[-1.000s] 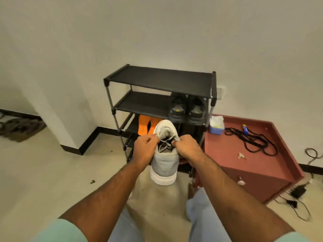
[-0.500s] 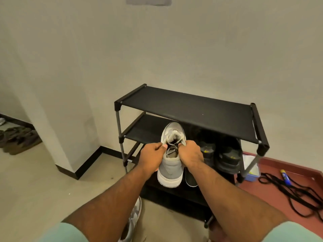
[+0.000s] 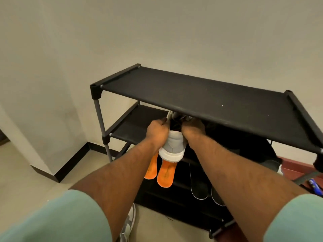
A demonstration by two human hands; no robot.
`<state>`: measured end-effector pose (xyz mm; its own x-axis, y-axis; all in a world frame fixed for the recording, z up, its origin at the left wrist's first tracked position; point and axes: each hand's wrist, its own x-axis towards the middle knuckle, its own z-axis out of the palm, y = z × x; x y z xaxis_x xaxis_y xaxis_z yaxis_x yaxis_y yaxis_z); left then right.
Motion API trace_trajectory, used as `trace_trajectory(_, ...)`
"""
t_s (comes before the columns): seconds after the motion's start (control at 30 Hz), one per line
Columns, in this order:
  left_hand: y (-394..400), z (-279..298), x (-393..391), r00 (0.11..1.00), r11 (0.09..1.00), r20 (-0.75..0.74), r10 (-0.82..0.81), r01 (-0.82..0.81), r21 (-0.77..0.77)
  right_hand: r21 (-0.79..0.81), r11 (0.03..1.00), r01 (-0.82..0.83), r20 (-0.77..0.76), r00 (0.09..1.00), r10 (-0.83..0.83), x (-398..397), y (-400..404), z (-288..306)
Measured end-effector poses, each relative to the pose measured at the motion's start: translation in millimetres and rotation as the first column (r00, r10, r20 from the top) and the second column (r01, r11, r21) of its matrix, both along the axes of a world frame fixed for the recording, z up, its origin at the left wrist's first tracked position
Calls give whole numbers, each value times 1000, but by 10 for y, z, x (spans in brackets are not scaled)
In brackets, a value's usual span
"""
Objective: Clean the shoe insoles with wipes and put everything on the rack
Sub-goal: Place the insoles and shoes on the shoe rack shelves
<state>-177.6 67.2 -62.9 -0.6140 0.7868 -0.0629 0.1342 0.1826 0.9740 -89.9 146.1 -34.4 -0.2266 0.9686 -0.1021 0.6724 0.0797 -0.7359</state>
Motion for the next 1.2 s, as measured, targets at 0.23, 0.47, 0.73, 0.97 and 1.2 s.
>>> trace_trajectory(0.23, -148, 91, 104, 999, 999, 22, -44, 44, -19, -43, 999, -15, -137, 991, 9, 137, -171, 11)
trace_trajectory(0.47, -1112, 13, 593, 981, 998, -186, 58, -62, -19, 276, 944, -182, -85, 973, 213, 692, -1179, 84)
trace_trajectory(0.73, -2431, -760, 1046, 985, 932, -174, -23, -42, -361, 167, 800, -576, 204, 814, 544, 1124, -2295, -639)
trace_trajectory(0.97, -2767, -1572, 635, 987, 833, -157, -24, -67, -549, -92, 779, -620, 363, 708, 606, 798, -2409, -1558)
trace_trajectory(1.2, -2659, -2780, 67, 997, 717, -66, -28, -26, -696, -302, 733, -609, 413, 609, 677, 207, -2236, -2883)
